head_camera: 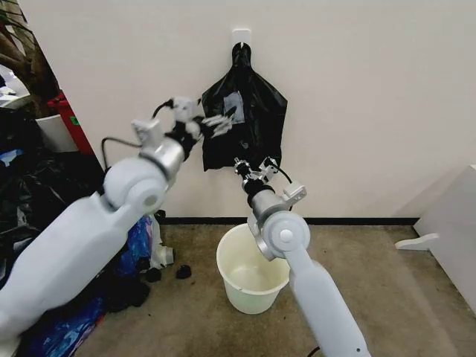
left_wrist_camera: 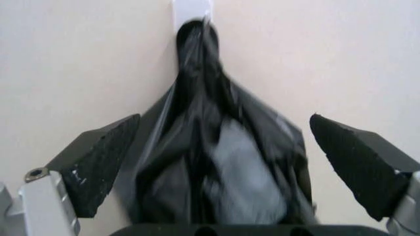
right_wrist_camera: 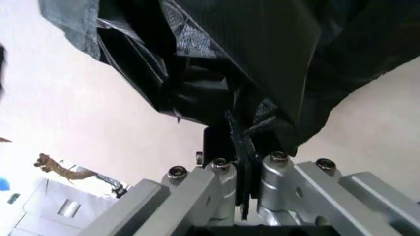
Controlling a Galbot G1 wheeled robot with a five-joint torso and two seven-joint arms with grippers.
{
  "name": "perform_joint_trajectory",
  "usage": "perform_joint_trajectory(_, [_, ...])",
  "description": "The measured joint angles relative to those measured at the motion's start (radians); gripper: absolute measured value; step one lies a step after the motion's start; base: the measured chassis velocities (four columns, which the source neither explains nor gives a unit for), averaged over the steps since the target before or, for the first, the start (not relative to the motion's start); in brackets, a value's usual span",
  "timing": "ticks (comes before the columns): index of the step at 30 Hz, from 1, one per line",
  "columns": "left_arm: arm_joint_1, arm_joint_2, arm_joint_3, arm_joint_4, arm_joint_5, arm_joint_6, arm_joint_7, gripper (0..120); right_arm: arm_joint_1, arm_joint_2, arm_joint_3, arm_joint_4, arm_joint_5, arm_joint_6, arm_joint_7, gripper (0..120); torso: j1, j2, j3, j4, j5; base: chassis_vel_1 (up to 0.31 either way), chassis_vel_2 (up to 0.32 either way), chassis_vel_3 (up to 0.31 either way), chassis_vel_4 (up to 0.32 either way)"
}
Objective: Place the garbage bag over the trash bin.
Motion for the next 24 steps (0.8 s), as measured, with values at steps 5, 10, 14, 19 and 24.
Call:
perform_joint_trajectory(5, [-0.032, -0.034, 0.033, 0.014, 0.01, 0.054, -0.053, 100, -0.014, -0.005, 0.003, 0.01, -0.004, 0.001, 0.001, 0, 0.0, 0.0, 0.0, 0.0001, -0.0002, 0.0, 0.0, 0.0, 0.0])
perform_joint_trajectory(10, [-0.025, -0.048, 0.038, 0.003, 0.014, 0.114, -0.121, 100, -0.02, -0.008, 0.007, 0.01, -0.007, 0.001, 0.001, 0, 0.0, 0.0, 0.0, 0.0004, -0.0003, 0.0, 0.0, 0.0, 0.0])
perform_joint_trajectory(14, [-0.03, -0.067, 0.048, 0.007, 0.008, 0.13, -0.159, 100, -0.02, -0.006, 0.008, 0.009, -0.008, 0.001, 0.0, 0, 0.0, 0.0, 0.0, 0.0003, -0.0003, 0.0, 0.0, 0.0, 0.0])
perform_joint_trajectory(19, [-0.037, -0.087, 0.068, 0.012, -0.008, 0.156, -0.189, 100, -0.018, -0.004, 0.007, 0.007, -0.011, 0.001, -0.001, 0, 0.0, 0.0, 0.0, 0.0002, -0.0002, 0.0, 0.0, 0.0, 0.0])
perform_joint_trajectory(24, [-0.037, -0.1, 0.088, 0.016, -0.01, 0.168, -0.214, 98, -0.02, 0.001, 0.004, 0.005, -0.018, 0.001, -0.003, 0, 0.0, 0.0, 0.0, 0.0001, -0.0002, 0.0, 0.0, 0.0, 0.0])
